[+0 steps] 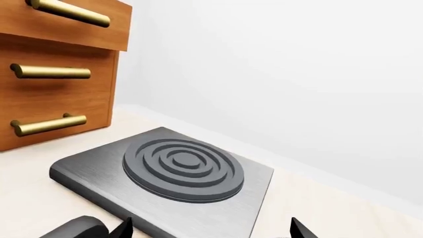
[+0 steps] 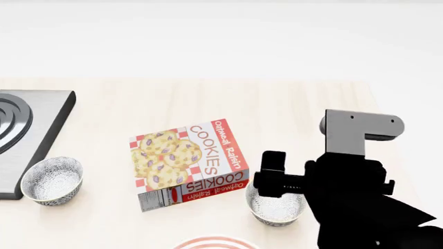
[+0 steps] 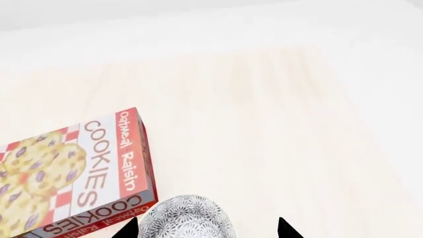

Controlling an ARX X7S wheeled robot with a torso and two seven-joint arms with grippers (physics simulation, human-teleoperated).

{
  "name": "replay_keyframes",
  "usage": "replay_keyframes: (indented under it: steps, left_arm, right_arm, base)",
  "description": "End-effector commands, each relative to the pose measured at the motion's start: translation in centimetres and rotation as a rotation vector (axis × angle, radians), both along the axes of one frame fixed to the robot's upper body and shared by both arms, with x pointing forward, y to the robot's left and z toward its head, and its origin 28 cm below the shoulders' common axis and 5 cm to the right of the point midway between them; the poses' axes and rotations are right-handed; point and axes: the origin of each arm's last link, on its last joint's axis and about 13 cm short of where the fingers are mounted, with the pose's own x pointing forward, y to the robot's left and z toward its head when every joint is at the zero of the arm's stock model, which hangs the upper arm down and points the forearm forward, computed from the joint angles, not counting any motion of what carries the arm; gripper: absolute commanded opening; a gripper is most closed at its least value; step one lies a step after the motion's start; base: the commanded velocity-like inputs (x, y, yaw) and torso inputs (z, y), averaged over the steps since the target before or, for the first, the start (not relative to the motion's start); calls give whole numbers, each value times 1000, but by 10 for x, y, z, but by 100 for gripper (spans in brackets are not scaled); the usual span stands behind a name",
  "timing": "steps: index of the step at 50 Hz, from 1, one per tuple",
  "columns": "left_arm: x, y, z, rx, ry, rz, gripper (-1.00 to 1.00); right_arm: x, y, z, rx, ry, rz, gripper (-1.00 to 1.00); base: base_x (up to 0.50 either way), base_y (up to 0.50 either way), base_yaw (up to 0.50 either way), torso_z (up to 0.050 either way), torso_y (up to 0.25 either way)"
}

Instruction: Pick the akita bowl next to the plate and place it on the plate.

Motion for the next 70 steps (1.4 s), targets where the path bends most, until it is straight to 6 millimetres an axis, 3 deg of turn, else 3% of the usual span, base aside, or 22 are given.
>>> replay_keyframes:
  steps: [1,29,70]
  left_arm:
    - [0,0,-1,2,0,1,100]
    - [0,0,0,4,-1,0,100]
    - [-1,0,1,4,-2,1,100]
  right_arm:
    - [16,-1,2,5,93,17,100]
    - [51,-12,-5,79,214,-38,100]
    - [45,-30,-33,267,312,-108,100]
  base:
    - [0,0,0,0,0]
    - [0,0,0,0,0]
    - [0,0,0,0,0]
